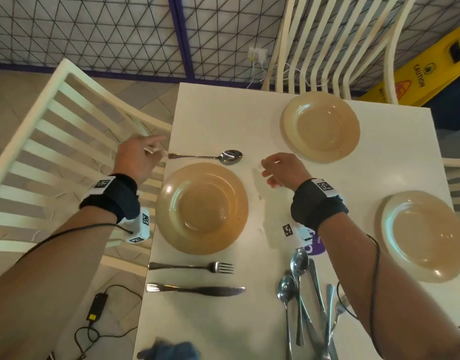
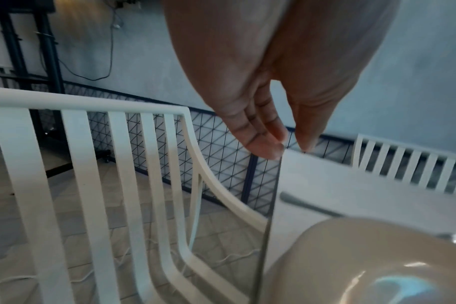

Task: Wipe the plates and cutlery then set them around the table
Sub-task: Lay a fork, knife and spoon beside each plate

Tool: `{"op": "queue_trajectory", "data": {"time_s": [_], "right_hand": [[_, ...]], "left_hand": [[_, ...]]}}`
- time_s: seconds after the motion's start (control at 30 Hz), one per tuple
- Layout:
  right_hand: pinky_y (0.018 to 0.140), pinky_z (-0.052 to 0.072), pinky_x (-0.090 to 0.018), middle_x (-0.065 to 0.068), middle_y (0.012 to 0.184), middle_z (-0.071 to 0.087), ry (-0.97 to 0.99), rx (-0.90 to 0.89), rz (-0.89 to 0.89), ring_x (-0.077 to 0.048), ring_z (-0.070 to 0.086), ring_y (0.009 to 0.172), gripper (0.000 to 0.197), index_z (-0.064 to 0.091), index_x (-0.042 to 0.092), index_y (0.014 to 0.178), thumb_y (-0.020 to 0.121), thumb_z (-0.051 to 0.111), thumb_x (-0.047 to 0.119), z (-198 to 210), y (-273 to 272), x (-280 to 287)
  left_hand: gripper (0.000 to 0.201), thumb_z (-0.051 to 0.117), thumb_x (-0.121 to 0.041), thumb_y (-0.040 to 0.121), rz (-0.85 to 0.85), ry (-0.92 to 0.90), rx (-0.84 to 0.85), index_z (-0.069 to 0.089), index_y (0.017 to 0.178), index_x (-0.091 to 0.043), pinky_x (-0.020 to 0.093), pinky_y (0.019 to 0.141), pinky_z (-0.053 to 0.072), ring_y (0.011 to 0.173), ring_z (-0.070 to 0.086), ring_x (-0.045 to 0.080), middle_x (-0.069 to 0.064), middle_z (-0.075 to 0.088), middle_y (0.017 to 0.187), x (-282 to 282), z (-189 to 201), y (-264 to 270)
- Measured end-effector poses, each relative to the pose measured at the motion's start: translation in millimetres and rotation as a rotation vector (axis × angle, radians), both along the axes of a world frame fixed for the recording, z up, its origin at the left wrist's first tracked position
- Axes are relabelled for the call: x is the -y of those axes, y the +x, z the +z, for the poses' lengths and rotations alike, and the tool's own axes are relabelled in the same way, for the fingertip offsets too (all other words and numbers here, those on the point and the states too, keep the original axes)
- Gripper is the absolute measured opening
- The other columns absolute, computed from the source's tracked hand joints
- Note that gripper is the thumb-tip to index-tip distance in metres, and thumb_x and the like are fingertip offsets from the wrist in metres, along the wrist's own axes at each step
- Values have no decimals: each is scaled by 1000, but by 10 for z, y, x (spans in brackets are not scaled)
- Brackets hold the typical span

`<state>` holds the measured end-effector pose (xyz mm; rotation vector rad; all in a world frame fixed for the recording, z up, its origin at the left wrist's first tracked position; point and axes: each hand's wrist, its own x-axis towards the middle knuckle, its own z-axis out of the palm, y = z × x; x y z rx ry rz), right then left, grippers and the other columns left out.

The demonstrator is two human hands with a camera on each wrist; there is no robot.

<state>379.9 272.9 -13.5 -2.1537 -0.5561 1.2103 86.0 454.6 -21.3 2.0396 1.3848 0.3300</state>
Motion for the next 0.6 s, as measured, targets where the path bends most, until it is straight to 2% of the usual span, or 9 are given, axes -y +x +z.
{"op": "queue_trajectory", "data": {"time_s": [0.13, 0.27, 0.37, 0.43, 0.5, 0.57, 0.6], "right_hand": [[66, 58, -33, -6, 87, 75, 40, 77, -15, -18, 66, 64, 15, 70, 15, 98, 93, 62, 27, 138, 54, 700], [72, 60, -36, -1, 87, 73, 15, 145, 10, -21, 69, 74, 13, 70, 21, 96, 93, 59, 28, 168, -70, 1479], [78, 60, -42, 1, 87, 71, -1, 175, -16, -25, 70, 81, 12, 72, 22, 97, 92, 62, 28, 114, -178, 2009], [75, 57, -38, 1, 89, 72, 0, 201, -65, -24, 70, 82, 12, 72, 21, 98, 92, 64, 27, 80, -226, 2334], [74, 51, -30, -1, 95, 72, -25, 278, -95, -20, 66, 83, 13, 71, 19, 101, 92, 64, 25, 32, -242, 2655], [81, 52, -32, -2, 105, 69, -58, 361, -111, -18, 64, 89, 15, 69, 20, 105, 91, 64, 24, -61, -217, 2949], [85, 52, -33, -2, 110, 66, -87, 386, -109, -18, 62, 92, 17, 68, 21, 108, 91, 63, 24, -116, -196, 3073]], "left_hand": [[32, 69, -17, 94, 33, 26, 159, 70, 124, -28, 31, 93, 51, 95, 63, 18, 0, 65, 114, 480, 414, 14], [25, 69, -15, 93, -35, -76, 243, 74, 116, -25, 29, 87, 55, 89, 67, 16, -4, 68, 106, 1236, 612, 161], [23, 69, -17, 93, -157, -119, 216, 74, 115, -25, 24, 86, 53, 89, 66, 12, -6, 68, 107, 1882, 647, 319], [22, 70, -21, 94, -205, -217, 184, 74, 114, -28, 24, 80, 56, 89, 65, 12, -10, 66, 104, 2325, 593, 426], [17, 71, -25, 93, -206, -386, 176, 75, 106, -35, 32, 70, 61, 85, 64, 12, -12, 65, 100, 2741, 515, 522], [17, 71, -26, 92, -258, -397, 128, 76, 105, -35, 35, 74, 60, 80, 64, 11, -11, 66, 96, 3109, 408, 605], [17, 70, -26, 92, -301, -379, 93, 76, 107, -33, 29, 77, 56, 79, 64, 9, -11, 67, 96, 3277, 358, 636]]}}
